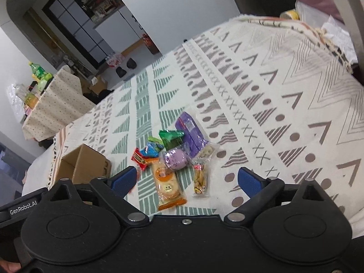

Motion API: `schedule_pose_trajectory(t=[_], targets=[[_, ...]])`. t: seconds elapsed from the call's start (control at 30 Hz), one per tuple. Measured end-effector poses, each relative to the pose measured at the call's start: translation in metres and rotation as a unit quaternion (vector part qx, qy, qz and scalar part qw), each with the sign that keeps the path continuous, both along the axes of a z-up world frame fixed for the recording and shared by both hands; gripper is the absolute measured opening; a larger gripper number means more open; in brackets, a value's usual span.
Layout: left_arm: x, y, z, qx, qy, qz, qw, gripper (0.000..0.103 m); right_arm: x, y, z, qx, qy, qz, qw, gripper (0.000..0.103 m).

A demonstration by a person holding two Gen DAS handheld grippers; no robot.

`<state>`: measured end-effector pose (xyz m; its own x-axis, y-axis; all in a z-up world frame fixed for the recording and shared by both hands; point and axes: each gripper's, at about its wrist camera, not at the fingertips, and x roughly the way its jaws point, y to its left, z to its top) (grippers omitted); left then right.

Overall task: Organize snacks
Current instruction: 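Move both tools back over the remaining snacks, then grasp the breadstick pack with the left tool while the right tool grasps a small snack pack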

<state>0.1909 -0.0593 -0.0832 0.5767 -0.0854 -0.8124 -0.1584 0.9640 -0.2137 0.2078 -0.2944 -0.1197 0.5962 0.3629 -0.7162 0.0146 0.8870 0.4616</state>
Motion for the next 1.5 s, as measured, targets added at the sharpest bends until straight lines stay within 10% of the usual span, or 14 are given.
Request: schedule_pose_trajectory(t=[0.93,1.5], targets=[[0.077,-0.038,-0.114,-0.040,0.091,-0.021,0.9949,0.057,0.062,-0.008,-0.077,0.062,0.098,-0.023,0.993,0.068],[0.074,-0.024,-0.104,-0.043,0.070,-0.003,0.9966,0.021,0.077,0.005,-0.091,0.047,0.111,0.001,0.993,0.051]])
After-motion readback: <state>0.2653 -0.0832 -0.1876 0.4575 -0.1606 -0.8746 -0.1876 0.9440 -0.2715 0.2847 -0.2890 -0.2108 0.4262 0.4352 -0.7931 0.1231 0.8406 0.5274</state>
